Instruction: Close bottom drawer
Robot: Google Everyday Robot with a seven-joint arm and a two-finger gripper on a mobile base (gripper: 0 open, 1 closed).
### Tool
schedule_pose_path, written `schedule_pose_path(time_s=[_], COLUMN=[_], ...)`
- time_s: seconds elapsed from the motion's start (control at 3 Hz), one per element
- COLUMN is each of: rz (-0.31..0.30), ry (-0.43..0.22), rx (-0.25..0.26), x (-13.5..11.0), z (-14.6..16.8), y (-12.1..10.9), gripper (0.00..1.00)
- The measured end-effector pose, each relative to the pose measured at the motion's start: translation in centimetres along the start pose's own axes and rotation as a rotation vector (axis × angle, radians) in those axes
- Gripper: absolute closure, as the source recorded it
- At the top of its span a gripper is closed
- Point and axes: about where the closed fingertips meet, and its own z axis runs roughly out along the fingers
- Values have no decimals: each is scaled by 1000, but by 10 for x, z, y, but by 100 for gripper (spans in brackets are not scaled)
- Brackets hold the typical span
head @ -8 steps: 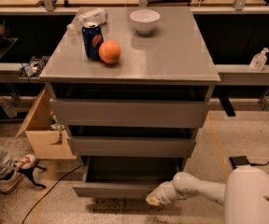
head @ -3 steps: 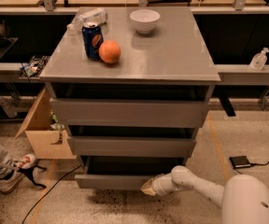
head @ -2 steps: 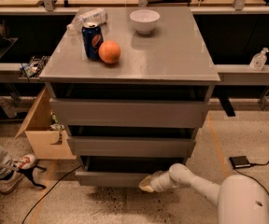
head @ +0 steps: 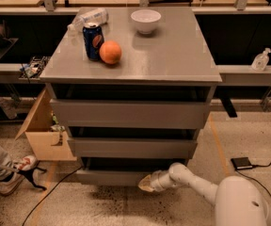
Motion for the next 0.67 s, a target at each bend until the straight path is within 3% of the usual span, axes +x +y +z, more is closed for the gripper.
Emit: schedule_pose_path(time_s=[0.33, 0.67], rz=[-30, -30], ry=[-15, -16], rx=[0, -1], x=[-9, -9], z=[8, 7], y=[-14, -13], gripper=[100, 100])
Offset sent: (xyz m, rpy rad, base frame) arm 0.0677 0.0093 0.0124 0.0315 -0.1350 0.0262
